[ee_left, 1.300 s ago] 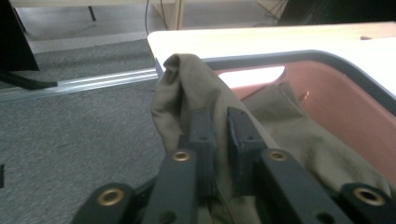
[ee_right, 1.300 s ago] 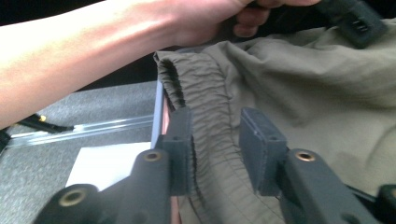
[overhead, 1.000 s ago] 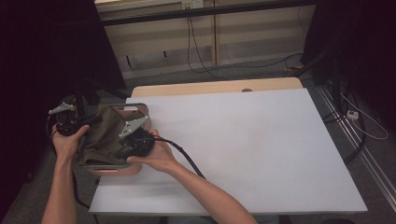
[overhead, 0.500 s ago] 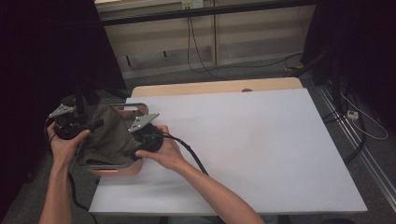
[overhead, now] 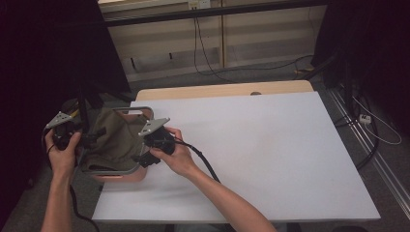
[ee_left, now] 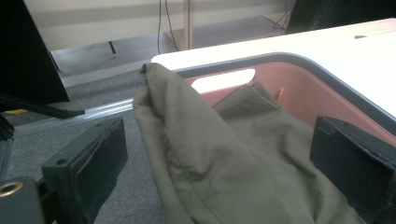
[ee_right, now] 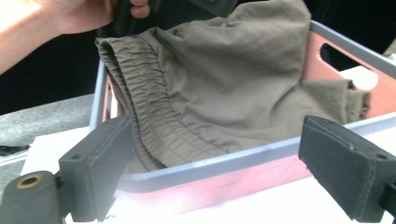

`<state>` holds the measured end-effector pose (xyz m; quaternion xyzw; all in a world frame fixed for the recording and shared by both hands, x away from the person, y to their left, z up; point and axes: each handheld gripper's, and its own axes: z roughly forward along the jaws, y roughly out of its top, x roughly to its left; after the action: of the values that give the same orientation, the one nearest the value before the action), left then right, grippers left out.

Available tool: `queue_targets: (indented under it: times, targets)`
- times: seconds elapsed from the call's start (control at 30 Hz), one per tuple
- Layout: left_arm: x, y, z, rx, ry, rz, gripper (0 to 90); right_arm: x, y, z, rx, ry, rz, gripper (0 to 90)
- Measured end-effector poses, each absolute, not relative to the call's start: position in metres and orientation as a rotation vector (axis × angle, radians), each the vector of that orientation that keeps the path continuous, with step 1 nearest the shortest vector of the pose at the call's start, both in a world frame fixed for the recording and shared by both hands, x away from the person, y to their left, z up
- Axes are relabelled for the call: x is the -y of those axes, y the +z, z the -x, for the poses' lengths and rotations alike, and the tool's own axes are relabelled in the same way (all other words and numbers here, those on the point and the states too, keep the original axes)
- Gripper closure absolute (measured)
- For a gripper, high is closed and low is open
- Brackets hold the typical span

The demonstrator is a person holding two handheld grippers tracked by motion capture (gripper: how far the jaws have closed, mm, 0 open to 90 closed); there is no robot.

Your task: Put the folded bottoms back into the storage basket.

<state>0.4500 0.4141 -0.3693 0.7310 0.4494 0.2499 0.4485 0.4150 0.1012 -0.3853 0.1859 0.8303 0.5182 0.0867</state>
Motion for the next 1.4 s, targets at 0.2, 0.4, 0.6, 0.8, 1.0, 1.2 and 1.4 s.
queue_targets:
  times: [0.2, 0.4, 0.6, 0.8, 1.0, 1.2, 1.4]
  targets:
    - [-0.408, -0.364, -0.439, -1.094, 0.625, -1.792, 4.4, -0.096, -0.387, -0.414, -2.463, 1.533, -0.593, 5.5]
    - [-0.400, -0.360, -0.424, -1.061, 0.613, -1.791, 4.5, -0.089, -0.386, -0.409, -2.418, 1.533, -0.614, 5.3]
    - [-0.391, -0.357, -0.410, -1.053, 0.635, -1.791, 5.2, -0.082, -0.386, -0.404, -2.386, 1.501, -0.630, 5.0]
    - [-0.382, -0.353, -0.394, -1.038, 0.635, -1.797, 5.5, -0.071, -0.390, -0.399, -2.344, 1.489, -0.674, 3.7]
    - [-0.369, -0.355, -0.375, -1.029, 0.624, -1.808, 5.6, -0.057, -0.393, -0.394, -2.336, 1.489, -0.704, 5.0]
    - [-0.356, -0.353, -0.356, -1.022, 0.626, -1.806, 5.6, -0.040, -0.395, -0.385, -2.311, 1.496, -0.725, 5.1]
    - [-0.338, -0.357, -0.339, -1.006, 0.616, -1.824, 5.6, -0.018, -0.397, -0.378, -2.270, 1.493, -0.764, 5.1]
